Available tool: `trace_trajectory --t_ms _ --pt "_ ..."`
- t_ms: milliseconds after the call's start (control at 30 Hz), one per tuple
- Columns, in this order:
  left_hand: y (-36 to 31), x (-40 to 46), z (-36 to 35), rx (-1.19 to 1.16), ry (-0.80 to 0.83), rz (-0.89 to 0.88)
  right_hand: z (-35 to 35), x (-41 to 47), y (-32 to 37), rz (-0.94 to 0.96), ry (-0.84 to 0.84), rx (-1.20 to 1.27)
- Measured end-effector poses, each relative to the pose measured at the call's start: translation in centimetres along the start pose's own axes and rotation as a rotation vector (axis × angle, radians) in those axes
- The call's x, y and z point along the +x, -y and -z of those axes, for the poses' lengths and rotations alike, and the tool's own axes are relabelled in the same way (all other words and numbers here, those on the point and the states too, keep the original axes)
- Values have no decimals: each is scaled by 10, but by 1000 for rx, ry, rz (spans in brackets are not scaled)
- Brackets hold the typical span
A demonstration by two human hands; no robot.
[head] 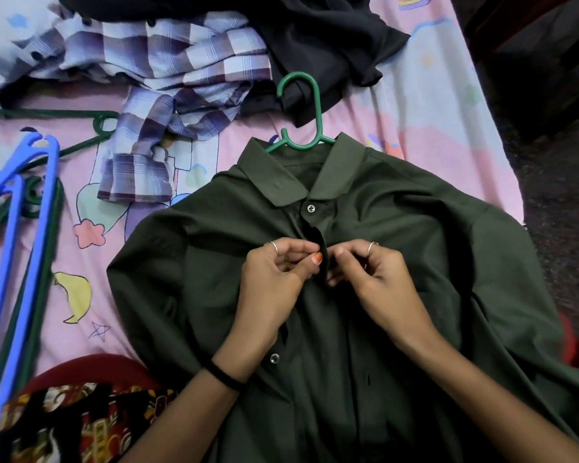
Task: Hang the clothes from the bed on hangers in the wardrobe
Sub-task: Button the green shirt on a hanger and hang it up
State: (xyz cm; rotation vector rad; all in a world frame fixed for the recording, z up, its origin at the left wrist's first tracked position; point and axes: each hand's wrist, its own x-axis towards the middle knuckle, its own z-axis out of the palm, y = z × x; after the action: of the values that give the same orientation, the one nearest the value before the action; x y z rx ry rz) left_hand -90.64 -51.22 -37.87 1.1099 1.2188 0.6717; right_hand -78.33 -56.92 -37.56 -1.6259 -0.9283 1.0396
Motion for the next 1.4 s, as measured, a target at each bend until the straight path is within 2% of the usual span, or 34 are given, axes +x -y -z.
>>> trace_trajectory --t_ms 233,467,667,867,933,1033,1133,1200,1267,1400 --pt "5 5 2 8 -11 19 -6 5 -3 -58 10 98" --pt "8 4 -3 -4 -8 9 -4 6 -14 9 -55 -108" --pt "6 3 -12 48 -45 -27 -6 4 -11 222 -146 -369" --pt "7 6 -9 -124 -69 1 -14 1 -4 254 -185 -309" --pt "3 5 -10 -241 -44 26 -12 1 0 208 -178 -241" --pt "-3 4 -10 -360 12 86 -8 6 10 19 -127 -17" --pt "-6 6 -3 -359 111 89 -4 11 21 -239 -6 345" --pt "-11 9 2 -351 167 96 1 15 29 -373 81 490" --pt "-17 13 5 -340 196 113 8 17 33 -370 108 424" --pt "-25 17 9 -252 197 123 22 4 31 38 -1 -204"
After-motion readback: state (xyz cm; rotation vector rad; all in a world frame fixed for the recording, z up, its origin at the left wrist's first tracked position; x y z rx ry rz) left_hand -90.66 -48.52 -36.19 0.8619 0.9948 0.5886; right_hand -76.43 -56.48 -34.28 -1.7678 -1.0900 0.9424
